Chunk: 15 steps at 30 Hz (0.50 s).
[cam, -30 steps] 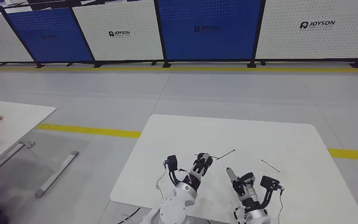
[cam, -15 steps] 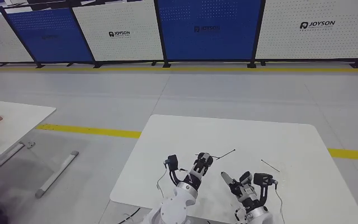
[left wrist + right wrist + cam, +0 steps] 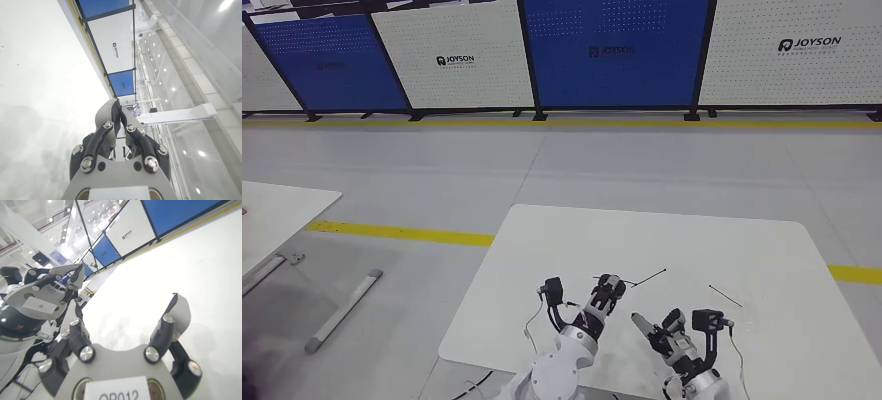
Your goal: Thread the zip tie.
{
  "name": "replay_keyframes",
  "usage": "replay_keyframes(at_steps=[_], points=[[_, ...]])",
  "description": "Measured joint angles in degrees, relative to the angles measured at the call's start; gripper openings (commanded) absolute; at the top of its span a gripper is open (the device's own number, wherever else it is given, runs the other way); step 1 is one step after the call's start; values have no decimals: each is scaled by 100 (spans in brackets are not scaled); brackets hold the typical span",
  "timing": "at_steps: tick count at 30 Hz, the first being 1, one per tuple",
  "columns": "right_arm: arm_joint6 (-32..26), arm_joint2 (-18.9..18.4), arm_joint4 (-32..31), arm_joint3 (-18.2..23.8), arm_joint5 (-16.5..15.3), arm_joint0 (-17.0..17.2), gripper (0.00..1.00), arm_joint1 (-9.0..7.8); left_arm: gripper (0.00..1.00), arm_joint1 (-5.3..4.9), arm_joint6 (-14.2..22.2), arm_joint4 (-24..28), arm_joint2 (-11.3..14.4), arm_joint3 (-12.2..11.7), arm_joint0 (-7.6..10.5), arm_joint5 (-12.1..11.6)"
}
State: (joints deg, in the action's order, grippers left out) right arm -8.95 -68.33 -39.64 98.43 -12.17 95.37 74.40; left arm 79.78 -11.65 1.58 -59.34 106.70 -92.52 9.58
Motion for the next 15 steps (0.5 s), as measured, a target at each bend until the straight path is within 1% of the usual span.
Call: replay_keyframes(at_steps=[1,2,3,4,7,11,15], points=[[-121,-36,43,-1,113,-63,100,-2,0,-1,3,-8,3,14,-8,-9],[-182,-53,-8,-2,322,-115,100,-2,0,-3,-11,-39,11,27,-19,-33],[-185,-54,-49,-2,424,-126,100,-1,0,-3,-25,-58,18,30,-25,-49],[-179,-52,-68,-2,435,-127,100,0,0,-3,-32,-67,23,31,-28,-57],[-167,-49,-71,-2,338,-120,100,0,0,-3,-35,-68,24,30,-28,-59],[-136,-48,-76,-14,373,-121,100,1,0,-3,-26,-70,25,11,-21,-66],[360,4,-287,-45,533,-117,100,22,0,2,-11,-83,68,-19,2,-86]])
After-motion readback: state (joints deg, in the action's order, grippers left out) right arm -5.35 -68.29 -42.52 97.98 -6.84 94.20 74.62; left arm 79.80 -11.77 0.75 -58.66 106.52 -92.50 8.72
